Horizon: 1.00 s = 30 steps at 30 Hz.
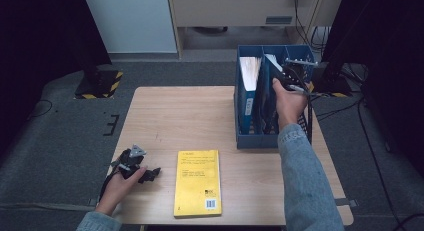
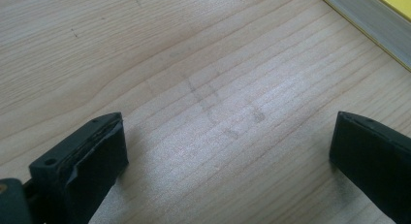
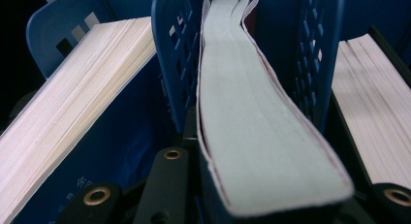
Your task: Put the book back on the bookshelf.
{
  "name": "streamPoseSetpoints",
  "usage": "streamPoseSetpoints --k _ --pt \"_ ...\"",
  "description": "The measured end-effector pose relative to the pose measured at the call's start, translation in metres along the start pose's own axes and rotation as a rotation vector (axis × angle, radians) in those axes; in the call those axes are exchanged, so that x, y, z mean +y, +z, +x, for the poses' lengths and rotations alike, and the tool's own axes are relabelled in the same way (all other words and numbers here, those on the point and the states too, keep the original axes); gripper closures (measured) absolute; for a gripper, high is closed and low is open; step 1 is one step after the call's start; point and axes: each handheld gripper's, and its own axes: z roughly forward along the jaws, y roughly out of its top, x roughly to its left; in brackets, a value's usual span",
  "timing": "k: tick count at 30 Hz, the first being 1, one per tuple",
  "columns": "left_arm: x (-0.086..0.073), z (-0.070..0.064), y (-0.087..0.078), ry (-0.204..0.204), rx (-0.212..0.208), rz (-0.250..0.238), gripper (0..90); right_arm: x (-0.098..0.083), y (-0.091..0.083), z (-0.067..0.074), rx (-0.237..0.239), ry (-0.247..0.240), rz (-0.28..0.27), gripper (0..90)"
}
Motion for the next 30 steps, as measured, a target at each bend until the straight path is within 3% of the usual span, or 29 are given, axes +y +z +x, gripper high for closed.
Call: streamPoseSetpoints --k 13,30 --pt "0.0001 0.0000 0.0000 0.001 -0.001 0.001 0.0 -0.0026 0.0023 0.0041 0.012 -0.006 0.005 73.2" --pt "0.0005 -0.0006 0.0005 0.001 -0.001 0.000 0.0 -0.0017 -0.0027 0.0083 0.013 -0.022 0.061 72.5"
